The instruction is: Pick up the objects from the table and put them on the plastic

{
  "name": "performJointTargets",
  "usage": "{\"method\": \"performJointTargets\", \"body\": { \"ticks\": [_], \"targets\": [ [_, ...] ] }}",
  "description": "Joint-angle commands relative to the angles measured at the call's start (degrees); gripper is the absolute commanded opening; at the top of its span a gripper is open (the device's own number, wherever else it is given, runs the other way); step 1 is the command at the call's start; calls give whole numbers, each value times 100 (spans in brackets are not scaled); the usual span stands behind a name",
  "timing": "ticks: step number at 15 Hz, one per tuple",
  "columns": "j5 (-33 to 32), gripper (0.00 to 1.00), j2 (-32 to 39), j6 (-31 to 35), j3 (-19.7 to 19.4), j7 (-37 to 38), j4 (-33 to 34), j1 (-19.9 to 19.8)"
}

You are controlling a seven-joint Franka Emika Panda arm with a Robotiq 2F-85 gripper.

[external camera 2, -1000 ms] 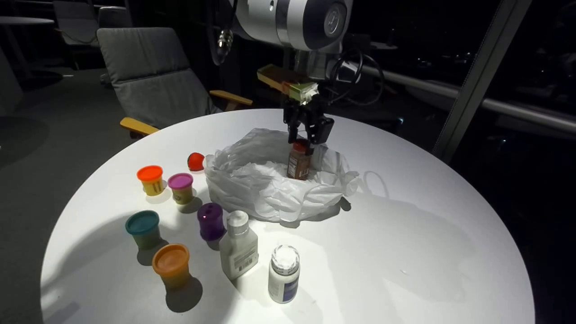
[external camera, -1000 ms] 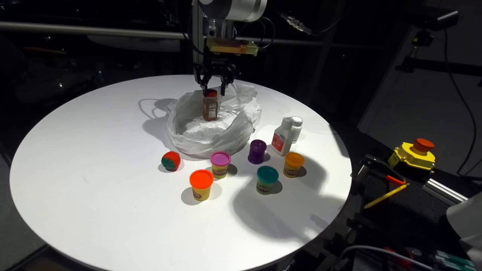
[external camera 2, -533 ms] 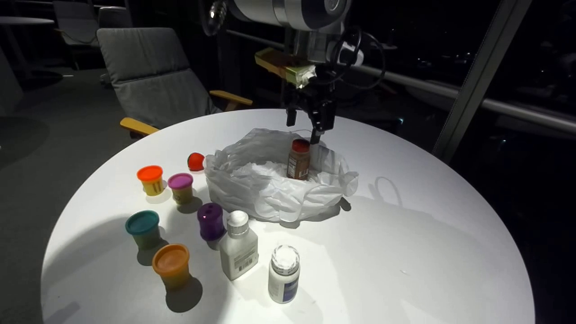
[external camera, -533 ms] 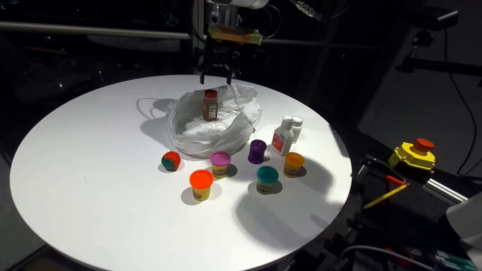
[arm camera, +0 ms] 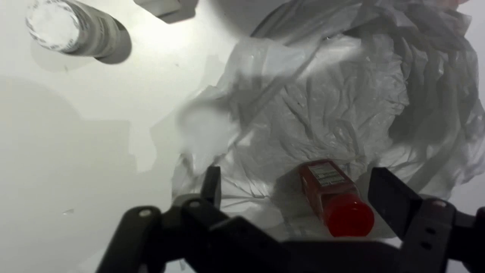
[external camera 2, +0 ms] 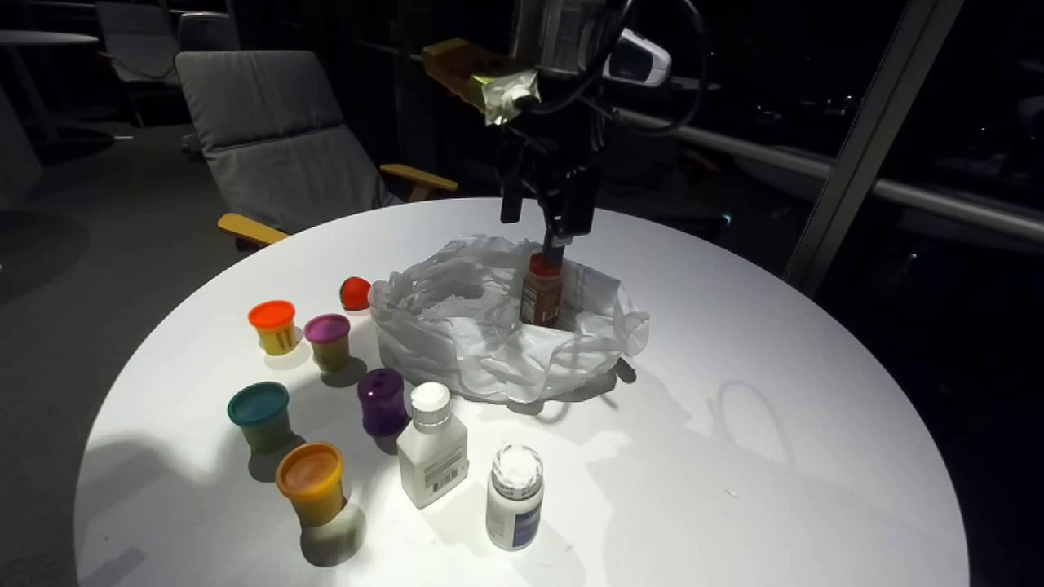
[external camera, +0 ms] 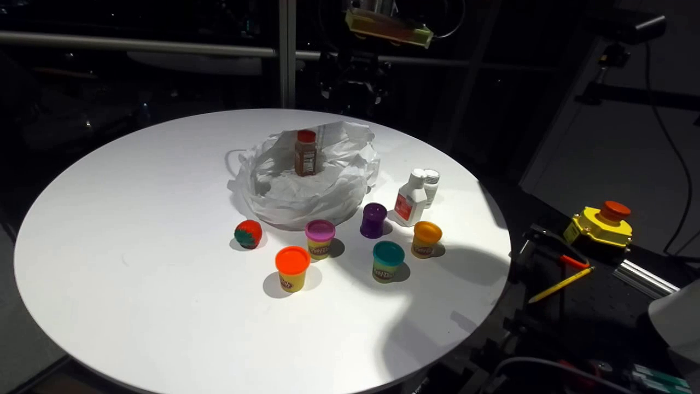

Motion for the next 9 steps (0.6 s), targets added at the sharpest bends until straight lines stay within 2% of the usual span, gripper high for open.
{"method": "performJointTargets", "body": {
  "ticks": [1, 6, 9],
  "targets": [
    [-341, 100, -911, 439, -260, 328, -1440, 186],
    [-1284, 100, -1776, 953, -454, 633, -3114, 206],
    [-1396, 100, -2145, 1447, -327, 337, -3835, 81]
  ]
}}
